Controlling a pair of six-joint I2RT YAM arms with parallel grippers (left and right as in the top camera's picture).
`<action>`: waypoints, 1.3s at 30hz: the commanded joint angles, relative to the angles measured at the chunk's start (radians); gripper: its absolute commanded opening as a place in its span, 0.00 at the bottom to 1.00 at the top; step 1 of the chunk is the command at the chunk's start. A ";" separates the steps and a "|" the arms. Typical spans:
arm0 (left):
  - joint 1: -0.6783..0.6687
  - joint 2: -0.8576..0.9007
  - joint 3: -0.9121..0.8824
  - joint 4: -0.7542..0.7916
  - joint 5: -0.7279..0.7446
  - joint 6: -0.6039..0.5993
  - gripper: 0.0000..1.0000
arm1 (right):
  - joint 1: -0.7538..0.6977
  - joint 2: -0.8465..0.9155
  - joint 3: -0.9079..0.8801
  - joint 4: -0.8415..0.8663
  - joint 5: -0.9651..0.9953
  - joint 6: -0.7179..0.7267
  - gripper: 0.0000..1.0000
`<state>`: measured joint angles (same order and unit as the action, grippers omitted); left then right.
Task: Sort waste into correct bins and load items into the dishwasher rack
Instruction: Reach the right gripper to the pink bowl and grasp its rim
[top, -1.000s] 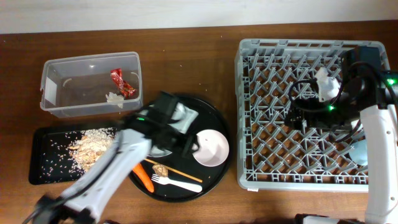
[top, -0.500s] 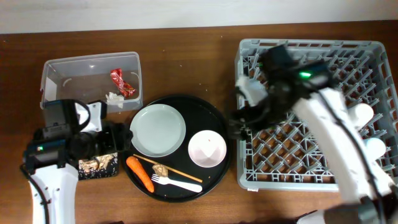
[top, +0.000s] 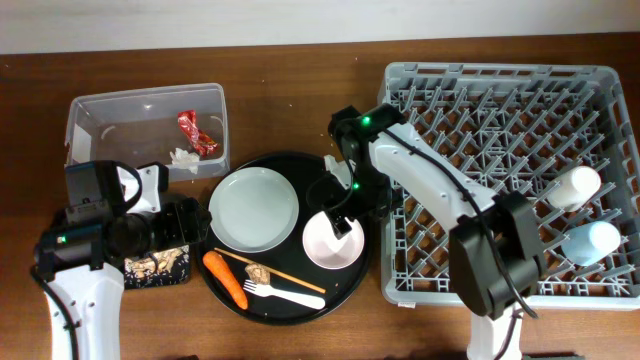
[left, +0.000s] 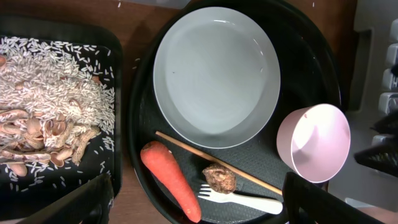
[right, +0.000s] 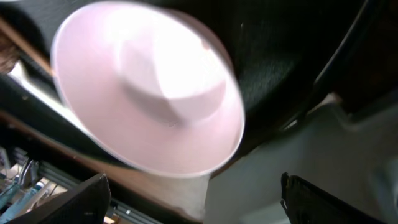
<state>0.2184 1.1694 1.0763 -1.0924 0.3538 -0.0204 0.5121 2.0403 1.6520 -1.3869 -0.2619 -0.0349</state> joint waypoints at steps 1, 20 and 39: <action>0.005 -0.001 0.005 -0.001 -0.003 0.006 0.87 | 0.018 0.042 0.001 0.011 0.013 0.010 0.91; 0.005 -0.001 0.005 -0.001 -0.003 0.006 0.87 | 0.064 0.105 -0.046 0.097 0.091 0.082 0.41; 0.005 -0.001 0.005 -0.001 -0.003 0.006 0.87 | 0.063 0.084 -0.030 0.092 0.091 0.105 0.04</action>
<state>0.2188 1.1694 1.0763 -1.0927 0.3538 -0.0204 0.5697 2.1368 1.6135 -1.2785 -0.1810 0.0570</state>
